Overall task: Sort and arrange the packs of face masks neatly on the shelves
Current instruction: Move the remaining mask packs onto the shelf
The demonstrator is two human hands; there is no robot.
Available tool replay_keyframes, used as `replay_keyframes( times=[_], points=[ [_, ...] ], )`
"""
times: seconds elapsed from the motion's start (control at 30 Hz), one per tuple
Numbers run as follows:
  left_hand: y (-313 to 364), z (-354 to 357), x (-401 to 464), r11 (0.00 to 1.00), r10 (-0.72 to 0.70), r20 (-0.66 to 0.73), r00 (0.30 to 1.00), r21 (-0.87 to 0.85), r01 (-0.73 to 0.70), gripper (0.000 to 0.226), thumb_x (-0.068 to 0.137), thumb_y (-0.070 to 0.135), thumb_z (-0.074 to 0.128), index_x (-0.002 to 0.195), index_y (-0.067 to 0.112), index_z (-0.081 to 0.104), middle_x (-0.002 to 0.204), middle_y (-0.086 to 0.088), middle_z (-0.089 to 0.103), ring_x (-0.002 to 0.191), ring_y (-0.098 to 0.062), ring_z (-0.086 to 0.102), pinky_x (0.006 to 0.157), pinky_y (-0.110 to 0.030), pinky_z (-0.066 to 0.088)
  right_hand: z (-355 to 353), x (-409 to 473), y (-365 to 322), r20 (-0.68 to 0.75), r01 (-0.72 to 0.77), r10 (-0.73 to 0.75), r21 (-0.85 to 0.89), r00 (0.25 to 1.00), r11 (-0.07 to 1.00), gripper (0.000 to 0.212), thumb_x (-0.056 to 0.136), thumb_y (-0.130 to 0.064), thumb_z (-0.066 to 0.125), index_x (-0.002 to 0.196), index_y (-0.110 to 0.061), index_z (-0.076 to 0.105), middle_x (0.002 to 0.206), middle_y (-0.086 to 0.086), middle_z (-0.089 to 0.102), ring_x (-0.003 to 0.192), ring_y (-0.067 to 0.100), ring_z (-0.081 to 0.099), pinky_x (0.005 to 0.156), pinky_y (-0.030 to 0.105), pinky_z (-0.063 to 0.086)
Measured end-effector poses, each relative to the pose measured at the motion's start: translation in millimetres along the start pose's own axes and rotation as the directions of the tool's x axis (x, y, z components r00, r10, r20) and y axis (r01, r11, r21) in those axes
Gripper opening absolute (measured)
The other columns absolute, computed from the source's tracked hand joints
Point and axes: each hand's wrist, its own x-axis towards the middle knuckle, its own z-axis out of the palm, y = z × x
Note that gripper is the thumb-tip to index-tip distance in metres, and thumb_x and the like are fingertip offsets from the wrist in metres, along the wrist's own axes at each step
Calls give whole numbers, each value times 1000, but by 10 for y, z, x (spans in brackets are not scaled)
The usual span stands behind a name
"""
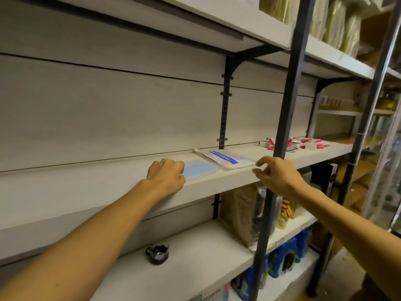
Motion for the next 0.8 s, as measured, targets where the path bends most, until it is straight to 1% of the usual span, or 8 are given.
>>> replay_keyframes(
  times=[0.07,0.17,0.3,0.43,0.5,0.6,0.7,0.8],
  points=[
    [43,36,73,1000,-16,28,999,24,15,26,93,28,45,114,17,57,115,-5,61,104,-26,54,78,-32,37,63,132,73,25,2,-3,25,1000,1000,33,92,-30,61,122,-16,58,109,9,68,82,19,66,74,29,57],
    [31,50,272,997,-73,8,997,37,72,25,93,27,46,112,17,58,115,-5,62,106,-27,55,81,-31,39,153,373,140,37,23,-24,30,999,999,36,93,-32,60,124,-17,57,112,9,68,86,19,64,84,35,56],
    [4,133,495,992,-111,28,993,59,109,25,93,29,47,113,18,58,116,-5,62,107,-27,55,82,-30,39,260,703,263,51,35,-37,44,998,998,37,93,-34,60,125,-17,56,112,9,68,89,19,63,84,33,54],
    [-76,297,778,982,-168,76,983,97,161,32,94,40,47,118,22,56,123,-2,59,115,-25,51,92,-32,37,378,1111,357,124,29,-34,43,992,999,36,92,-33,61,124,-17,55,113,10,67,92,22,63,85,33,54],
    [-118,401,906,977,-188,95,978,117,176,40,93,47,47,124,22,54,128,-1,57,119,-24,50,96,-33,37,451,1334,380,111,43,-46,34,993,999,37,92,-33,61,124,-16,56,114,10,66,94,22,62,88,35,53],
    [-188,557,1025,974,-217,153,964,104,202,50,92,56,44,129,22,52,132,-3,55,122,-25,48,98,-35,38,611,1613,420,128,25,-21,-26,991,999,38,91,-35,62,124,-17,56,117,8,64,99,23,61,89,36,52],
    [-284,641,1092,966,-260,131,957,42,256,53,90,60,46,126,22,54,128,-1,58,119,-23,51,95,-33,39,812,1837,488,145,11,11,-149,989,989,43,88,-42,63,124,-19,55,119,8,63,103,24,58,90,39,51],
    [-316,669,1091,948,-318,108,942,63,313,53,89,60,49,123,20,55,125,0,59,117,-23,52,94,-33,38,911,2006,521,185,-18,71,-275,980,961,50,84,-58,61,115,-19,55,109,6,61,99,24,54,87,39,48]
  ],
)
